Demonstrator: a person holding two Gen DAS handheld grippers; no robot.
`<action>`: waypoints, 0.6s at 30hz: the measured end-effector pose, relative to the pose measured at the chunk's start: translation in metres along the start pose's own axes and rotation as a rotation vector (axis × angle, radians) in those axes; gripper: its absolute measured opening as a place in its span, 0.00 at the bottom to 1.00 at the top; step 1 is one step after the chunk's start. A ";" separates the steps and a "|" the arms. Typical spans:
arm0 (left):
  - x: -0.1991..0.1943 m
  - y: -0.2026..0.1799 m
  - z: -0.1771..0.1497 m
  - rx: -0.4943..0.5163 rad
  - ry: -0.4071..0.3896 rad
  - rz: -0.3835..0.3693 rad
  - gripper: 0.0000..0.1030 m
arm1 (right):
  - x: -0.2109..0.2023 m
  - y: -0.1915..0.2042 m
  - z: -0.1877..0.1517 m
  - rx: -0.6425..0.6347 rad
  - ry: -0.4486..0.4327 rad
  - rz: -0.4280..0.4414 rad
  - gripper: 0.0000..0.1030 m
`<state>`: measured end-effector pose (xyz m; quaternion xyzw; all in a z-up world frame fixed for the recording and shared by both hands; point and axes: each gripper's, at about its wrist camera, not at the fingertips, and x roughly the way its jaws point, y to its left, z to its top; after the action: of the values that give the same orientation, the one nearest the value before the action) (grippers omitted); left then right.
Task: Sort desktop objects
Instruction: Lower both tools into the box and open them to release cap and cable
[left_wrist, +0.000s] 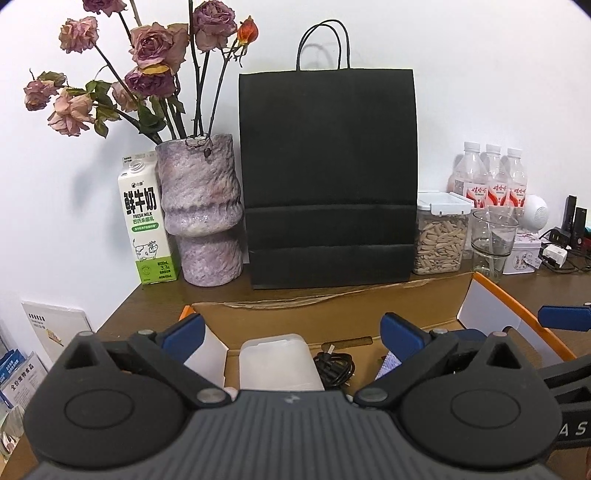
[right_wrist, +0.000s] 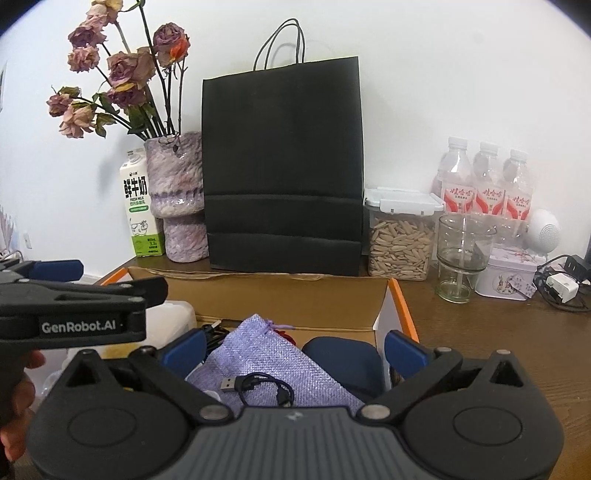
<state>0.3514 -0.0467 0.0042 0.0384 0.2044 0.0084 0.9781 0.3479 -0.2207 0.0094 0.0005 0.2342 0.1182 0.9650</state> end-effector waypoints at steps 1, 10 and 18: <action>-0.001 0.000 0.000 -0.001 -0.001 0.000 1.00 | -0.001 0.000 0.000 0.000 -0.001 0.000 1.00; -0.017 0.005 -0.005 -0.006 -0.005 0.001 1.00 | -0.015 0.005 -0.007 -0.010 -0.008 -0.008 1.00; -0.040 0.010 -0.011 -0.015 -0.010 0.002 1.00 | -0.035 0.015 -0.017 -0.016 -0.014 -0.002 1.00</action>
<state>0.3104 -0.0369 0.0108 0.0315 0.1991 0.0109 0.9794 0.3065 -0.2146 0.0113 -0.0067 0.2265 0.1191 0.9667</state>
